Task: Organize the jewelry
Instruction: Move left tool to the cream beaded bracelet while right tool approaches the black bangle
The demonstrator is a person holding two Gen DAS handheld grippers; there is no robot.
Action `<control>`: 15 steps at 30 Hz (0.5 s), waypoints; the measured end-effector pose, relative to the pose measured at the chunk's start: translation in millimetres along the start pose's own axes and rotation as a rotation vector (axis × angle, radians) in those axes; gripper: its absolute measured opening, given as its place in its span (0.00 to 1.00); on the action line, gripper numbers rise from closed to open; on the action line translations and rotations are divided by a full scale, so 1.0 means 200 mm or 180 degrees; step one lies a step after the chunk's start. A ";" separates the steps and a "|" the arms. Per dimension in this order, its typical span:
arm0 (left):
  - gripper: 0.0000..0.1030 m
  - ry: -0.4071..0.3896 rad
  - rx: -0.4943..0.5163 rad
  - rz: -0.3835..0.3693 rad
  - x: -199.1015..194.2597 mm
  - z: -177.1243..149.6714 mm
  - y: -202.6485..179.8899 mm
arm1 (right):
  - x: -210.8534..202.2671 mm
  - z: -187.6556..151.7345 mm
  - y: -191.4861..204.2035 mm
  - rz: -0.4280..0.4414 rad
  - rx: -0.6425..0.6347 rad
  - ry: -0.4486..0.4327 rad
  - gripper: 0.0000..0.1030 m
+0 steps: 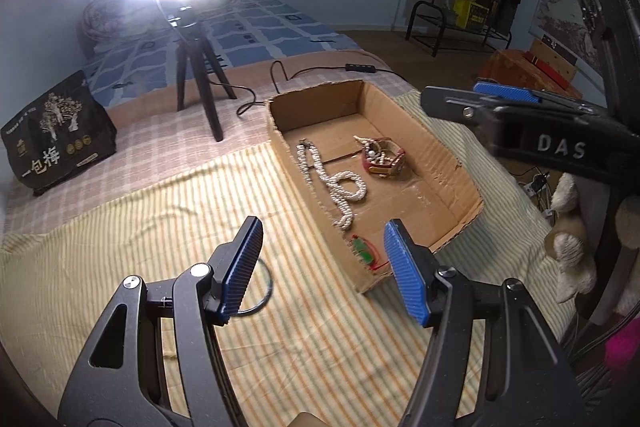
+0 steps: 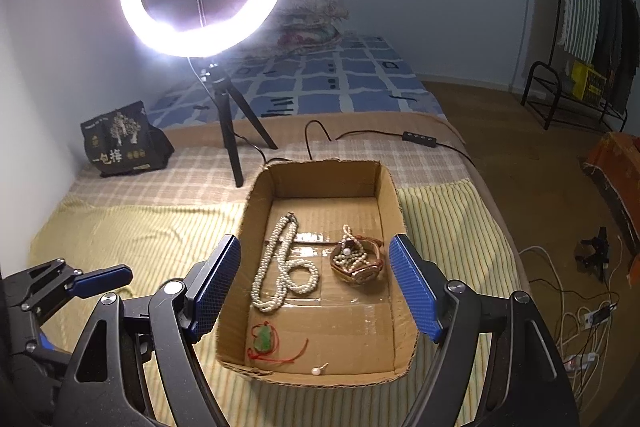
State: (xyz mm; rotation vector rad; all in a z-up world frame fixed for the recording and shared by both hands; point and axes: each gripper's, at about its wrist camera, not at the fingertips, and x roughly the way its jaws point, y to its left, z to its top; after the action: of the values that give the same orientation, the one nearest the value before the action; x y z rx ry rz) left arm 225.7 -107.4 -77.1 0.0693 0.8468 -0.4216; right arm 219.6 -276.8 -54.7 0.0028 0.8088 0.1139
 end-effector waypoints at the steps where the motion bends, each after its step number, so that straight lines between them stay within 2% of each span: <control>1: 0.63 -0.0006 -0.0007 0.0015 -0.01 -0.01 0.02 | -0.01 0.00 0.01 0.0015 0.0001 -0.0017 0.74; 6: 0.63 -0.0008 -0.0086 0.0077 -0.06 -0.04 0.11 | -0.04 0.00 0.06 0.0027 -0.0048 -0.0086 0.74; 15: 0.63 -0.0016 -0.0308 0.0239 -0.16 -0.11 0.38 | -0.11 -0.02 0.15 0.0236 -0.0115 -0.0184 0.74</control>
State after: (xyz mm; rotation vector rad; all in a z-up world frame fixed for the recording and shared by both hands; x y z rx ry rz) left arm 221.2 -21.7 -76.5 0.0106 0.8558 -0.3097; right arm 198.5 -249.1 -39.7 0.0018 0.7489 0.1976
